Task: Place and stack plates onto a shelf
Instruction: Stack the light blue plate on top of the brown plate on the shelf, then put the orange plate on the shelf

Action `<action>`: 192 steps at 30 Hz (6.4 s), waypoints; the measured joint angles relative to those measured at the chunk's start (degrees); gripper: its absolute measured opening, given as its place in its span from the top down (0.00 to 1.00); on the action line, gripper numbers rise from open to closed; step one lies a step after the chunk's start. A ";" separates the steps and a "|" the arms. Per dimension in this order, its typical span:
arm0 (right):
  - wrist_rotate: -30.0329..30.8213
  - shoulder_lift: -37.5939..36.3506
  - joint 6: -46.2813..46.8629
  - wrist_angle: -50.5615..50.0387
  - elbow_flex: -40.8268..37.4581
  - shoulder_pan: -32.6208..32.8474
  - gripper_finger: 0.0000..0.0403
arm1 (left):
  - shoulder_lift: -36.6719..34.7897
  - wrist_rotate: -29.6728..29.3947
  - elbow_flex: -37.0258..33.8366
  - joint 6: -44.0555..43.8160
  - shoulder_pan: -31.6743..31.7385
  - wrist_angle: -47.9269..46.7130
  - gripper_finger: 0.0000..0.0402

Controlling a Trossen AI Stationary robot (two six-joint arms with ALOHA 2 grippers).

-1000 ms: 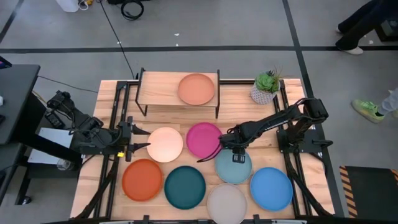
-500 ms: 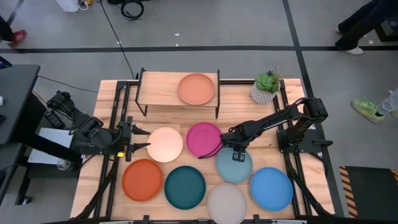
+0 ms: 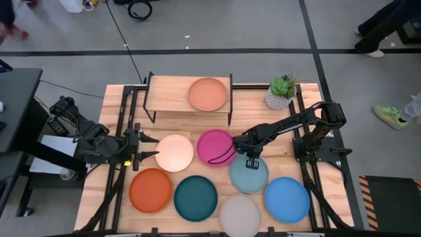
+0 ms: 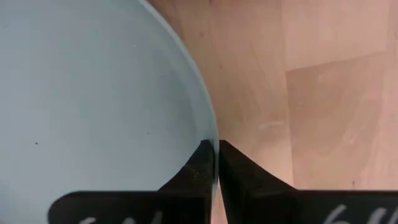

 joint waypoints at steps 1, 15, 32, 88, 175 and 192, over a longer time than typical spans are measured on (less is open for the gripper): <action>0.02 0.02 -0.43 -0.59 0.28 -0.39 0.95 | 0.00 0.00 0.00 -0.01 0.02 -0.01 0.45; -4.42 -10.31 -8.68 -8.95 6.61 -6.97 0.95 | 0.00 0.00 -0.01 -0.02 0.02 -0.03 0.45; 2.38 -5.03 -11.92 -12.91 38.78 -21.94 0.95 | 0.00 0.00 -0.01 -0.31 0.02 0.03 0.45; 4.60 10.11 -23.74 -22.43 59.54 -18.82 0.77 | 0.60 3.62 -0.01 -2.96 0.01 -0.43 0.45; 38.66 -2.04 -4.31 26.61 5.17 16.74 0.78 | 81.45 40.12 45.38 -65.35 -10.86 -29.35 0.56; 38.18 -2.04 -4.69 26.85 5.17 16.76 0.78 | 84.69 43.71 45.34 -67.12 -11.65 -28.91 0.83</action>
